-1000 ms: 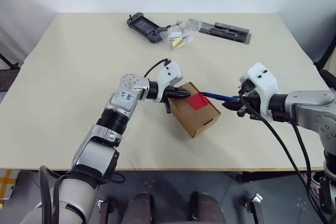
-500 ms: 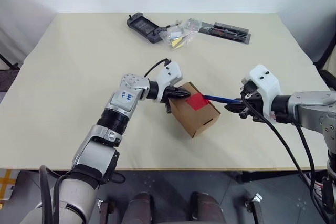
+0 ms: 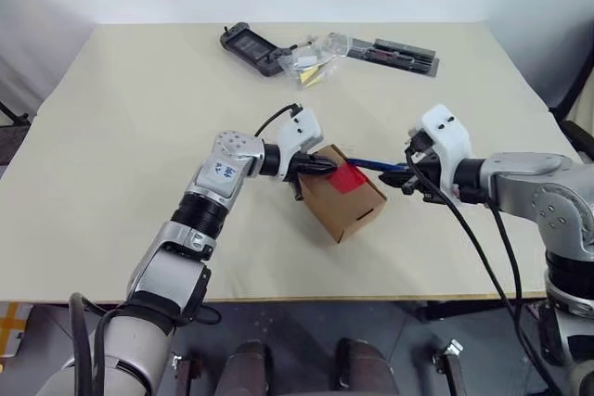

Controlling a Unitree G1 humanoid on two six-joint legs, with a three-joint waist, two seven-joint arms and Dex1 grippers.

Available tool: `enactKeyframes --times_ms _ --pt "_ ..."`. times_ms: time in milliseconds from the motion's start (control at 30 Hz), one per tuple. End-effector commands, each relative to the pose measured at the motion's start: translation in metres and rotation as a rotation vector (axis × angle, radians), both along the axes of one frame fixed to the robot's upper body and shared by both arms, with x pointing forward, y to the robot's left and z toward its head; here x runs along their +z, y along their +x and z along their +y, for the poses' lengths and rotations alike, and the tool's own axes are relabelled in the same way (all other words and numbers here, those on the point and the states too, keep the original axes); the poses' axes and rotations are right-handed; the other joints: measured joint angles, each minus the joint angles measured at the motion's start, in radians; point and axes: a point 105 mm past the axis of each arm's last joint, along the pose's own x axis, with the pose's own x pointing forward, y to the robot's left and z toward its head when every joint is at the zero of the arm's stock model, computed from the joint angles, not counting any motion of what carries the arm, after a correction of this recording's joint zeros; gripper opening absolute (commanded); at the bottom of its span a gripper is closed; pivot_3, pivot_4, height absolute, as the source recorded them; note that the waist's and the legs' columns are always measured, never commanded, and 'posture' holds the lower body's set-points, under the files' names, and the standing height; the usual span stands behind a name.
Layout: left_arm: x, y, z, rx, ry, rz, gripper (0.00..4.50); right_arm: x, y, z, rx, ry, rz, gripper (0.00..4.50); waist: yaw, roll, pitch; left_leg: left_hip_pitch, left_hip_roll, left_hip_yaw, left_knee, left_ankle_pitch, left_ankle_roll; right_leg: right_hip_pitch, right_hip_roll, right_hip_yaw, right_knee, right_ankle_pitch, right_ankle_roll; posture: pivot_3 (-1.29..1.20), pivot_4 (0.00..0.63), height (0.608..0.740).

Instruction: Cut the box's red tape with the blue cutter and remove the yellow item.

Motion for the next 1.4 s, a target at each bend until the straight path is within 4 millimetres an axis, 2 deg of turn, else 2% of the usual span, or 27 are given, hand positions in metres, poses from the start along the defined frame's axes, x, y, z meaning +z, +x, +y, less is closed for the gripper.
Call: enactKeyframes --times_ms 33,167,433,667,867,900,1033,1133,1200,1267,1333,1400 --pt "-0.021 -0.003 0.003 0.006 0.064 0.049 0.0 0.007 0.001 0.003 0.015 0.005 -0.04 0.18 0.001 0.0 0.0 0.0 0.0 0.0 0.0 0.0 0.0 0.0 0.0 0.0 0.0 0.0 0.0 0.0 0.15 0.74" --pt "-0.021 -0.003 0.003 0.008 0.064 0.049 0.0 0.004 -0.003 0.0 0.013 -0.005 -0.03 0.18 0.001 0.0 0.0 0.0 0.0 0.0 0.0 0.0 0.0 0.0 0.0 0.0 0.0 0.0 0.0 0.0 0.15 0.74" --pt "-0.024 -0.004 0.004 0.005 0.071 0.052 0.0 -0.001 -0.031 -0.022 -0.003 -0.079 0.031 0.18 0.003 0.0 0.0 -0.001 0.0 0.0 0.0 0.0 0.001 0.0 0.0 0.0 -0.001 0.0 0.0 0.0 0.15 0.74" --pt "-0.026 -0.004 0.004 0.006 0.07 0.056 0.0 0.004 -0.052 -0.042 -0.023 -0.128 0.071 0.18 0.004 0.0 0.0 -0.001 0.0 0.0 0.001 -0.001 0.001 0.0 0.0 0.0 -0.002 0.0 0.0 0.0 0.15 0.74" --pt "-0.026 -0.003 0.005 0.016 0.067 0.054 0.0 0.005 -0.054 -0.047 -0.035 -0.117 0.063 0.18 0.004 0.0 0.0 -0.001 0.0 0.0 0.002 -0.001 0.001 0.0 0.0 0.0 -0.002 0.0 0.0 0.0 0.15 0.74" --pt "-0.025 -0.002 0.005 0.018 0.067 0.054 0.0 0.007 -0.054 -0.047 -0.034 -0.108 0.055 0.18 0.004 0.0 0.0 -0.001 0.0 0.0 0.002 -0.001 0.001 0.0 0.0 0.0 -0.002 0.0 0.0 0.0 0.15 0.74" --pt "-0.022 0.001 0.01 0.043 0.049 0.05 0.0 0.037 -0.056 -0.054 -0.031 0.097 -0.049 0.18 0.005 0.0 0.0 -0.002 0.0 0.0 0.003 -0.001 0.001 0.0 0.0 0.0 -0.002 0.0 0.0 0.0 0.15 0.74" --pt "-0.016 0.003 0.013 0.064 0.01 0.047 0.0 0.049 -0.052 -0.072 -0.098 0.199 -0.138 0.18 0.004 0.0 0.0 -0.002 0.0 0.0 0.003 -0.001 0.001 0.0 0.0 0.0 -0.002 0.0 0.0 0.0 0.15 0.74" --pt "-0.008 0.004 0.013 0.064 -0.044 0.038 0.0 0.041 -0.047 -0.087 -0.162 0.21 -0.156 0.18 0.005 0.0 0.0 -0.002 0.0 0.0 0.003 -0.001 0.001 0.0 0.0 0.0 -0.002 0.0 0.0 0.0 0.15 0.74" --pt "-0.001 0.002 0.012 0.052 -0.086 0.039 0.0 0.01 -0.039 -0.103 -0.246 0.12 -0.126 0.18 0.004 -0.001 0.0 -0.002 0.0 0.001 0.003 -0.001 0.001 0.0 0.0 0.001 -0.002 0.0 0.0 0.0 0.15 0.74" --pt "0.007 0.001 0.01 0.048 -0.123 0.048 0.0 -0.021 -0.032 -0.106 -0.268 0.087 -0.116 0.18 0.003 -0.001 0.0 -0.002 0.0 0.001 0.003 -0.001 0.001 0.0 0.0 0.001 -0.002 0.0 0.0 0.0 0.15 0.74" --pt "0.024 0.002 0.008 0.051 -0.185 0.047 0.0 -0.046 -0.022 -0.106 -0.299 0.095 -0.132 0.18 0.0 -0.001 0.0 -0.002 0.0 0.001 0.003 -0.001 0.001 0.0 0.0 0.001 -0.002 0.0 0.0 0.0 0.15 0.74"
